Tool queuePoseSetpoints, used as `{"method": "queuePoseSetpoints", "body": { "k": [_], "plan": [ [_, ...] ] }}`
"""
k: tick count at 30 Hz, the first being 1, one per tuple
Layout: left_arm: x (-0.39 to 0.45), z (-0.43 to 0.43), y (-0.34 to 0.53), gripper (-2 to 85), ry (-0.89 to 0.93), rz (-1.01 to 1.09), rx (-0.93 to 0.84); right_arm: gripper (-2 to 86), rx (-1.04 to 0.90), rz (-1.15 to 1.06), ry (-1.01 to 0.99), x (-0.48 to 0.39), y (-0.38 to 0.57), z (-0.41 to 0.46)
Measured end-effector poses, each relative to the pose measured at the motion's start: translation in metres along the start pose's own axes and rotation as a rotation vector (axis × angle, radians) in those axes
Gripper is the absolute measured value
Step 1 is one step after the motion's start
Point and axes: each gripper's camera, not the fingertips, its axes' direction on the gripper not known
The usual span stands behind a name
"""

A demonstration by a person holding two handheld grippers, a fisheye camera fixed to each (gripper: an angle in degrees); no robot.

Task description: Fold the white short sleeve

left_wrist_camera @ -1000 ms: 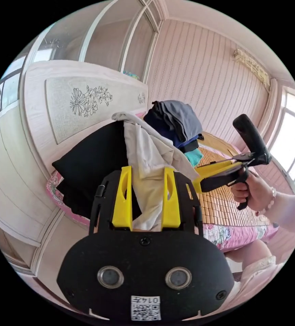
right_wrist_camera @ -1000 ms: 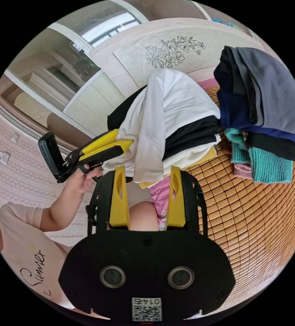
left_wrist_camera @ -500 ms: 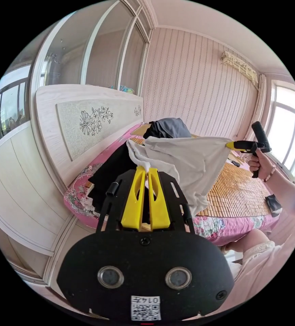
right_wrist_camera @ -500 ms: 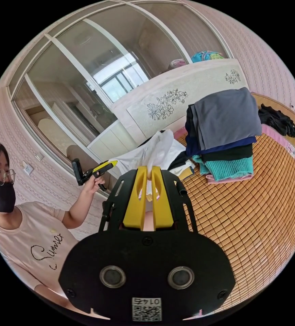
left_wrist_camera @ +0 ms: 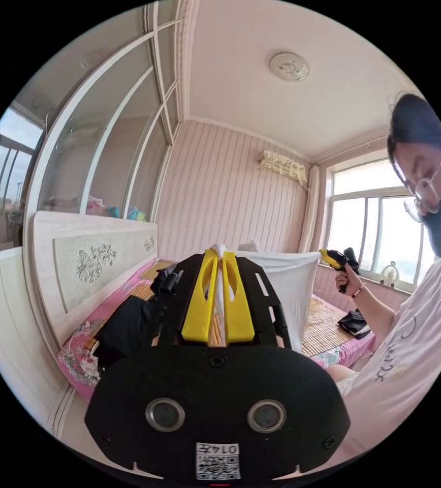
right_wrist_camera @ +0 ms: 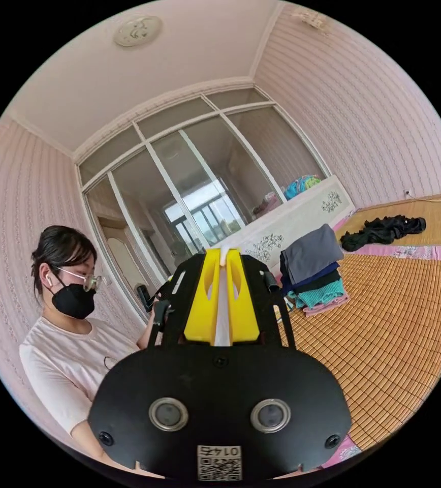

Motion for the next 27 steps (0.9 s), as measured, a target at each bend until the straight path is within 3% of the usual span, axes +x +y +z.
{"method": "queuePoseSetpoints", "body": {
  "k": [4, 8, 18, 23, 27],
  "plan": [
    [0.072, -0.03, -0.014, -0.9, 0.063, 0.093, 0.126, 0.9, 0.089, -0.161, 0.092, -0.096, -0.037, -0.054],
    [0.103, -0.019, -0.009, -0.9, 0.137, 0.074, 0.104, 1.0, 0.048, -0.226, 0.263, -0.165, -0.074, -0.079],
    [0.204, -0.045, -0.025, -0.9, 0.231, 0.222, 0.279, 1.0, 0.185, -0.468, 0.26, -0.332, -0.185, -0.126],
    [0.226, -0.004, -0.022, -0.8, 0.234, 0.301, 0.298, 0.9, 0.174, -0.491, 0.361, -0.359, -0.258, -0.121],
    [0.201, 0.115, 0.017, -0.7, 0.277, 0.233, 0.135, 0.9, 0.076, -0.324, 0.445, -0.295, -0.321, -0.098]
  ]
}}
